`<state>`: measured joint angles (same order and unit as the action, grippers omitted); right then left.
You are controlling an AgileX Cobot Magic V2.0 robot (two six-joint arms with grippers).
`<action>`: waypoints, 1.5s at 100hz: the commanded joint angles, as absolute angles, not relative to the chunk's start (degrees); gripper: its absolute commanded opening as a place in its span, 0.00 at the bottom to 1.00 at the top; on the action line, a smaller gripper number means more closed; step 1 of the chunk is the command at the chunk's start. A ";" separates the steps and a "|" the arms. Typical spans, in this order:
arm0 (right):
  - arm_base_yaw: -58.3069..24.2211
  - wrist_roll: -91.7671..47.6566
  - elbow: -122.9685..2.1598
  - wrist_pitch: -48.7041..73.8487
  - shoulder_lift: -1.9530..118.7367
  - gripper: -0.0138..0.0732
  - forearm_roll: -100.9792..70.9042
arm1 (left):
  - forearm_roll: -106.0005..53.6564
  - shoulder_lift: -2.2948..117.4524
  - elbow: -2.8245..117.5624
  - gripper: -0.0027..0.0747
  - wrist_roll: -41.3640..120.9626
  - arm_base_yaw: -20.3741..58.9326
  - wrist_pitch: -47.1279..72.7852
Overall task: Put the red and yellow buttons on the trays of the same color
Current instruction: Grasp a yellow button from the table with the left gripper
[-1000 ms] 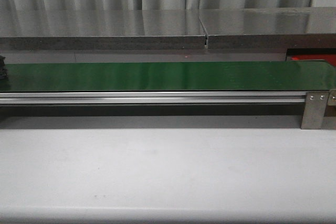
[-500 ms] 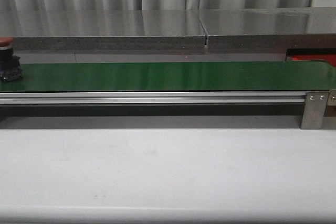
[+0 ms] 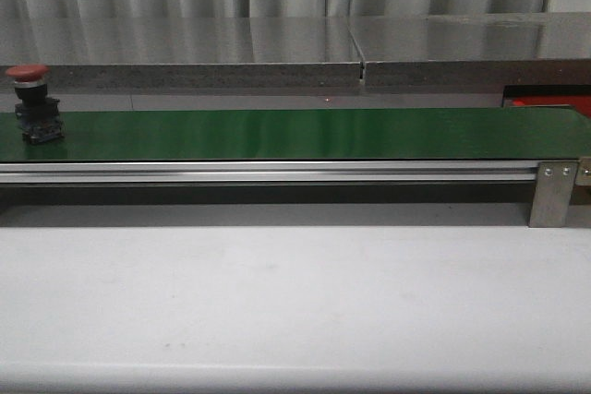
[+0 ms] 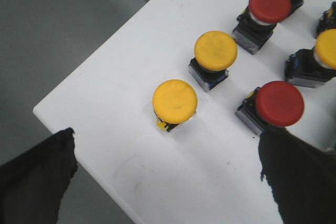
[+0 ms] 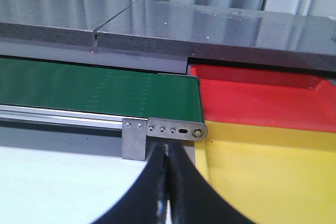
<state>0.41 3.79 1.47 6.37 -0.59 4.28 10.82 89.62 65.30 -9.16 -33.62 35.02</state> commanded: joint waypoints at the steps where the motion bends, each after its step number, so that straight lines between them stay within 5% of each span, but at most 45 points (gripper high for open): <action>1: 0.45 3.58 0.45 1.87 -1.52 0.02 5.12 | 11.91 89.92 66.73 0.89 -10.77 -34.32 30.71; 107: 0.45 3.58 0.45 1.87 -1.52 0.02 5.12 | 11.25 108.12 73.95 0.85 -10.78 -34.56 23.67; 119: 0.45 3.58 0.45 1.87 -1.52 0.02 5.12 | 11.02 108.12 73.95 0.71 -10.78 -34.56 23.67; 150: 0.45 3.58 0.45 1.87 -1.52 0.02 5.12 | 10.51 107.74 73.95 0.03 -10.78 -34.56 28.25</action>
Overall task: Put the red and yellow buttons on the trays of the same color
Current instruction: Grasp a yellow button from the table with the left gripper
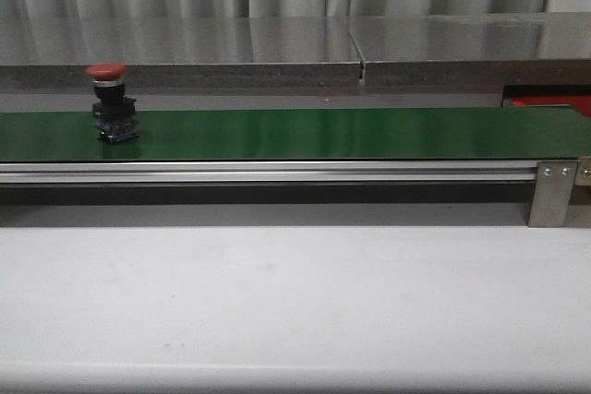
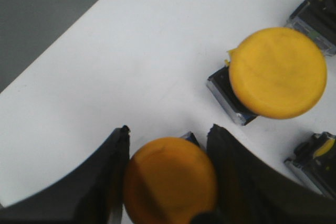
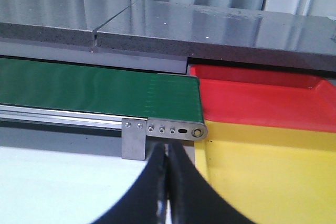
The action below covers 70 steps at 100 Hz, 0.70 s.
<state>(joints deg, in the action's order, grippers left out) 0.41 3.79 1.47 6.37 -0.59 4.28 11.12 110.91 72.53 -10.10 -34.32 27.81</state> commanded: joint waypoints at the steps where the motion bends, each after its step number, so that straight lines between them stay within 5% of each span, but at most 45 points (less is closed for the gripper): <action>1: 0.45 3.58 0.45 1.87 -1.52 0.02 5.12 | 10.51 107.76 73.95 0.02 -10.78 -34.56 28.50; 39: 0.45 3.58 0.45 1.87 -1.52 0.02 5.12 | 9.09 94.81 76.64 0.01 -10.08 -33.04 36.57; 70: 0.45 3.58 0.45 1.87 -1.52 0.02 5.12 | 8.97 91.24 88.03 0.01 -3.89 -20.69 44.49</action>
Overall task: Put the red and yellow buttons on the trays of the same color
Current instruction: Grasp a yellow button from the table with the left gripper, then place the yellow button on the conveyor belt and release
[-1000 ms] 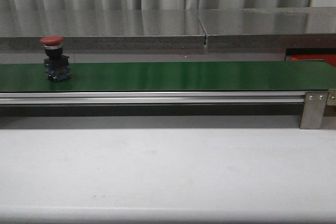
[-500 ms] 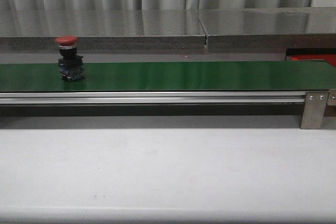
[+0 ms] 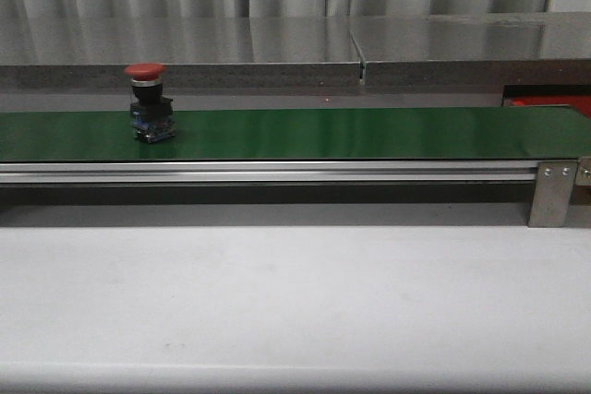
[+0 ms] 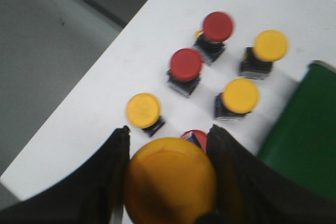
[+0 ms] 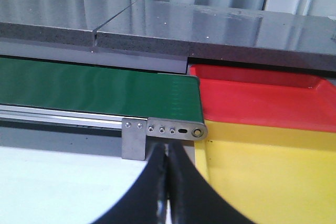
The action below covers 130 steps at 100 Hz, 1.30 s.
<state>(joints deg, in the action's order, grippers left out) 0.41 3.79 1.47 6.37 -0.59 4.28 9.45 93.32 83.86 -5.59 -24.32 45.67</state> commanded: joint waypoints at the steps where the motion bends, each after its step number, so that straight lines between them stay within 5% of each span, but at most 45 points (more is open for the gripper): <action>1: 0.45 3.58 0.45 1.87 -1.52 0.02 5.12 | 8.97 91.26 88.39 0.01 -3.90 -20.39 44.59; 35: 0.45 3.58 0.45 1.87 -1.52 0.02 5.12 | 9.08 100.88 92.76 0.01 -3.69 -11.00 42.24; 85: 0.45 3.58 0.45 1.87 -1.52 0.02 5.12 | 7.96 107.29 94.14 0.03 -3.40 -8.21 41.99; 95: 0.45 3.58 0.45 1.87 -1.52 0.02 5.12 | 7.41 107.29 94.21 0.17 -2.26 -8.21 42.54; 119: 0.45 3.58 0.45 1.87 -1.52 0.02 5.12 | 5.08 107.29 94.21 0.71 -0.69 -8.21 43.26; 130: 0.45 3.58 0.45 1.87 -1.52 0.02 5.12 | 4.22 107.29 95.09 0.84 -0.69 -8.21 43.98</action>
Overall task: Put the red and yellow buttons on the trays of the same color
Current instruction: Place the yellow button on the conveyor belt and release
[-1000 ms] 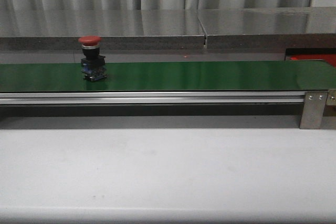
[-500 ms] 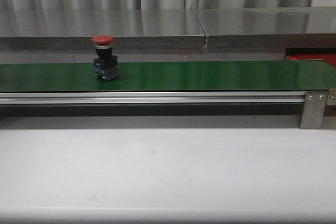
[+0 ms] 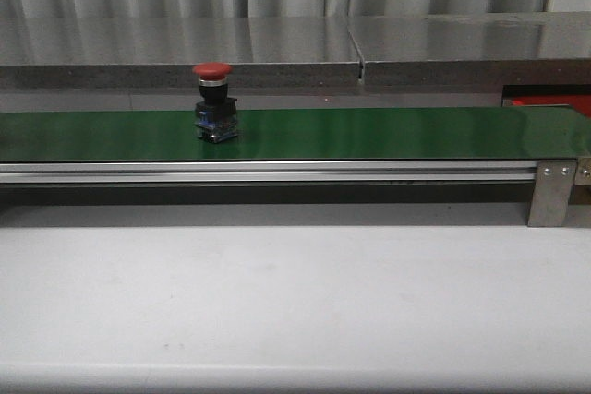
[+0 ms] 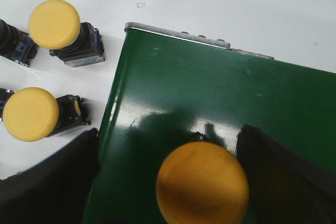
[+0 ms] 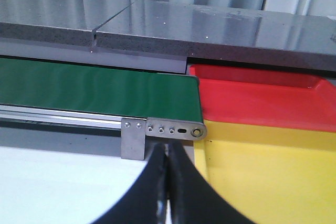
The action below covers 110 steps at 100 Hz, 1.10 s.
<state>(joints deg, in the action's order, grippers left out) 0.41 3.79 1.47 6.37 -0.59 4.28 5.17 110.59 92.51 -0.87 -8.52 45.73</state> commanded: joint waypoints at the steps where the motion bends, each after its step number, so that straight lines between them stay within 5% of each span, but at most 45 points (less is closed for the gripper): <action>1: 0.45 3.58 0.45 1.87 -1.52 0.02 5.12 | 4.06 107.29 95.09 0.85 -0.69 -8.21 44.10; 57: 0.45 3.58 0.45 1.87 -1.52 0.02 5.12 | 0.36 93.26 97.95 0.86 0.00 0.33 39.87; 110: 0.45 3.58 0.45 0.44 -1.52 0.02 5.12 | -0.82 64.57 59.70 0.86 0.00 7.77 14.81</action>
<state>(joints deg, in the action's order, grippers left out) 0.41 3.79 1.47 6.09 -0.59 4.28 0.00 71.09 64.43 0.00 7.40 23.95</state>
